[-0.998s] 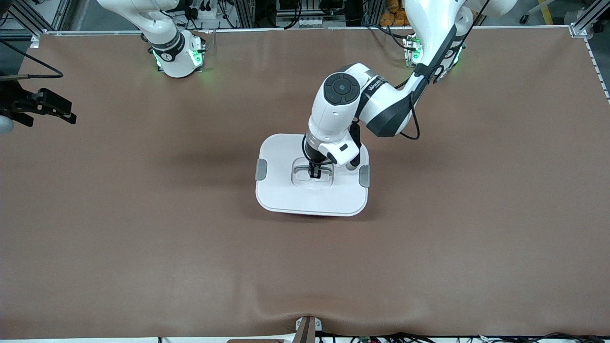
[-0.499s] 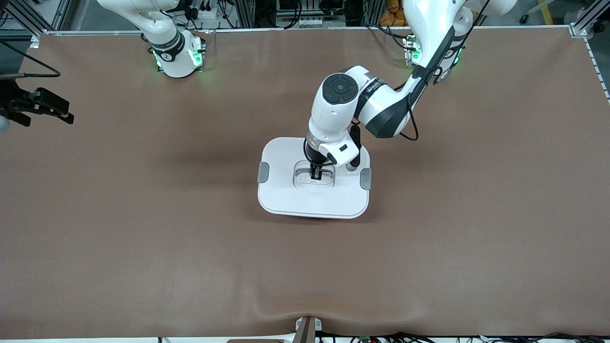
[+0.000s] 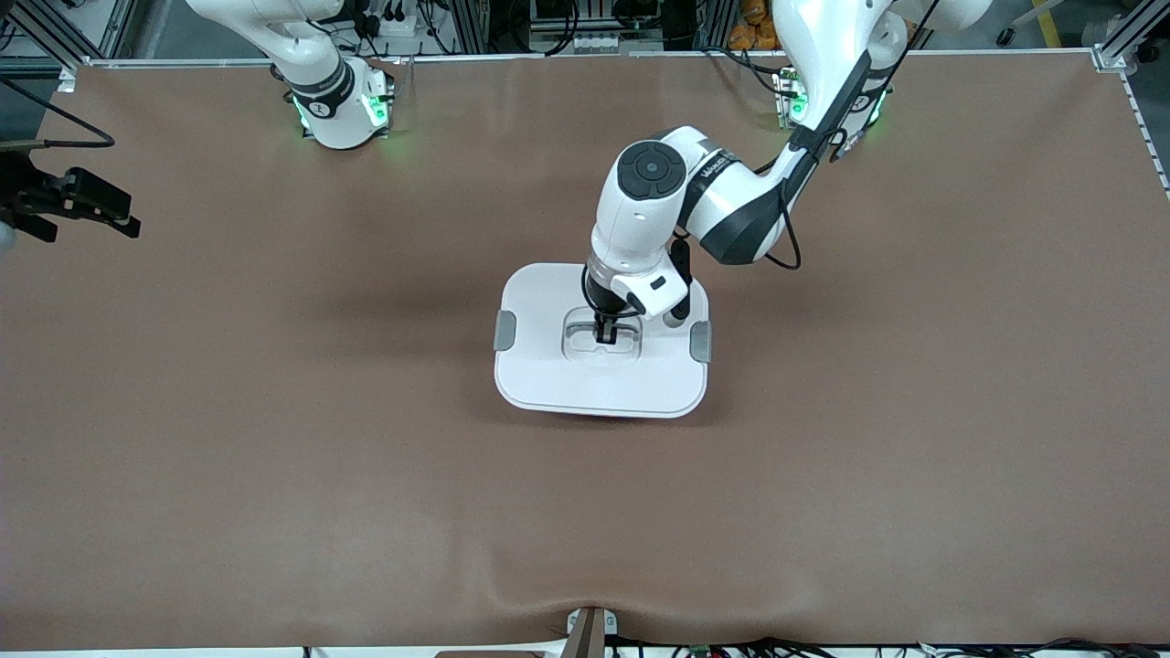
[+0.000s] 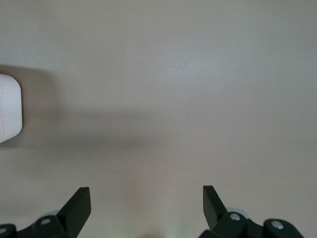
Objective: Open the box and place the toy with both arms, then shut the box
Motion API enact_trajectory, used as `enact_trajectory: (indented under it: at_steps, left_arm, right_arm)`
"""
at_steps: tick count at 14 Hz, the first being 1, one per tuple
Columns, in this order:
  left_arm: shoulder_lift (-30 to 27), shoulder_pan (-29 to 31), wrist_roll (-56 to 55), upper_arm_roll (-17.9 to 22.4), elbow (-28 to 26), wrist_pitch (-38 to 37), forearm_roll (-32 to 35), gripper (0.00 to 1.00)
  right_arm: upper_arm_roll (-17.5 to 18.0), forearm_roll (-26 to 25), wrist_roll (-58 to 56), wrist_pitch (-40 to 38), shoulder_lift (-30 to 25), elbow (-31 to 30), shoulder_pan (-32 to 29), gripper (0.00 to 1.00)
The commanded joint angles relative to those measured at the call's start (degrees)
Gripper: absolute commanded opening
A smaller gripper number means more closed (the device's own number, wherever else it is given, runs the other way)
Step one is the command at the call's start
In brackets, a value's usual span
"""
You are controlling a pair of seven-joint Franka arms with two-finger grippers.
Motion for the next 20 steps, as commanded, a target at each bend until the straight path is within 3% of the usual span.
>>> enact_trajectory:
  at_steps: [1, 20]
  left_arm:
    - [-0.82, -0.59, -3.18, 0.4, -1.14, 1.12, 1.61, 0.0]
    - [-2.06, -1.03, -3.2, 0.31, -2.9, 1.21, 2.4, 0.0]
  right_arm:
    - [0.63, -0.06, -0.41, -0.31, -0.49, 0.27, -0.94, 1.0]
    - [0.63, 0.12, -0.24, -0.22, -0.4, 0.44, -0.94, 1.0]
